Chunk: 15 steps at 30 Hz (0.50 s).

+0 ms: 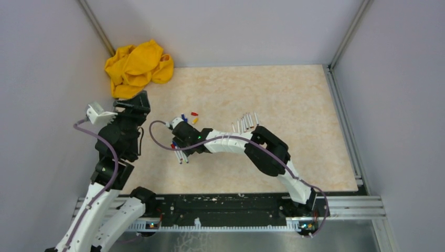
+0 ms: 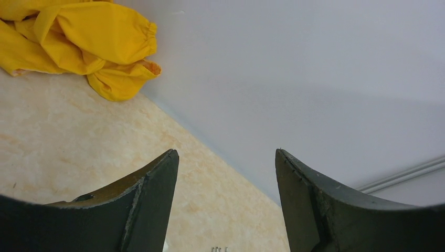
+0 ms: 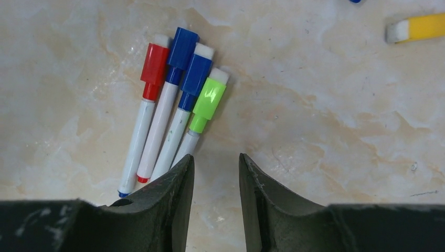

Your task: Open the pen caps

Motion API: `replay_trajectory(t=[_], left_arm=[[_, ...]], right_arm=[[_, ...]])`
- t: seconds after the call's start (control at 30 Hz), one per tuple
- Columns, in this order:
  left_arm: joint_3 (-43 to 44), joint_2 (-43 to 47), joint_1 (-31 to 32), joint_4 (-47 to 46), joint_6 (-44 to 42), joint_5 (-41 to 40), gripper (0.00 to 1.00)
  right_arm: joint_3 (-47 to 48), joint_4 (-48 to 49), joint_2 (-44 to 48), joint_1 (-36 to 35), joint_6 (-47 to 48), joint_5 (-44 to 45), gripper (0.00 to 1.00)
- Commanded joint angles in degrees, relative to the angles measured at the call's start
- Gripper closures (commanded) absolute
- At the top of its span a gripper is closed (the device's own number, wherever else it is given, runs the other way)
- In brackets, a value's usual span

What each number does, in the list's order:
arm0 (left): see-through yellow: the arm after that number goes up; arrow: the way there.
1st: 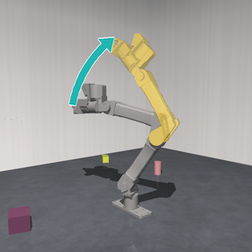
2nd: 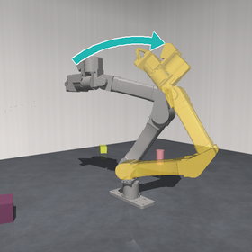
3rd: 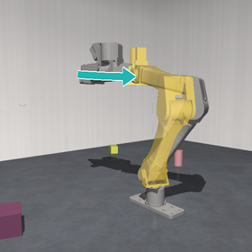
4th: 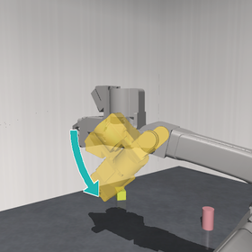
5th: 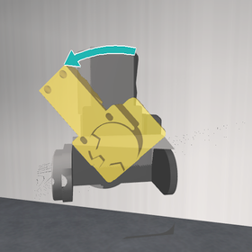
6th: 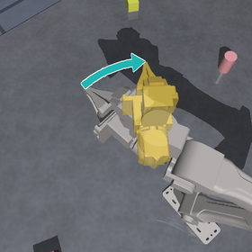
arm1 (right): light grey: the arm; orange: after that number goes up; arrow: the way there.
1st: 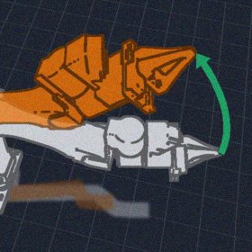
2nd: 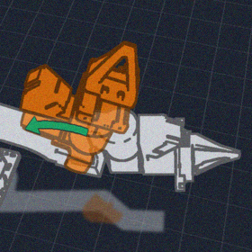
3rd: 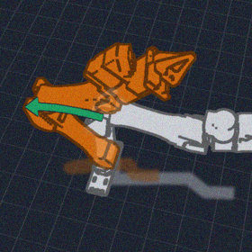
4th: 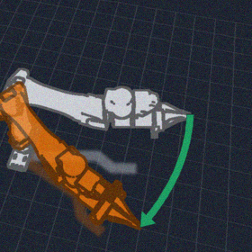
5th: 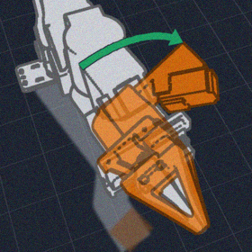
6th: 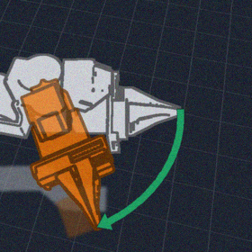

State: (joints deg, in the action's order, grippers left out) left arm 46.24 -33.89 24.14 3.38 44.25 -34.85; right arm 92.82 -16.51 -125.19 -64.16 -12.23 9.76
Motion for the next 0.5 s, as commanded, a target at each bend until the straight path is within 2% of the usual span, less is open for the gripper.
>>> replay_trajectory(t=[0.0, 0.47], left_arm=[[0.8, 0.7, 0.3, -1.9, -1.5, 0.7, 0.26], [0.3, 0.4, 0.3, -2.2, -1.3, 0.9, 0.26]], right_arm=[[3.0, -0.5, -0.6, -1.2, -0.9, 0.1, 0.63], [2.5, -0.1, 1.8, -2.1, -1.0, 2.0, 0.63]])
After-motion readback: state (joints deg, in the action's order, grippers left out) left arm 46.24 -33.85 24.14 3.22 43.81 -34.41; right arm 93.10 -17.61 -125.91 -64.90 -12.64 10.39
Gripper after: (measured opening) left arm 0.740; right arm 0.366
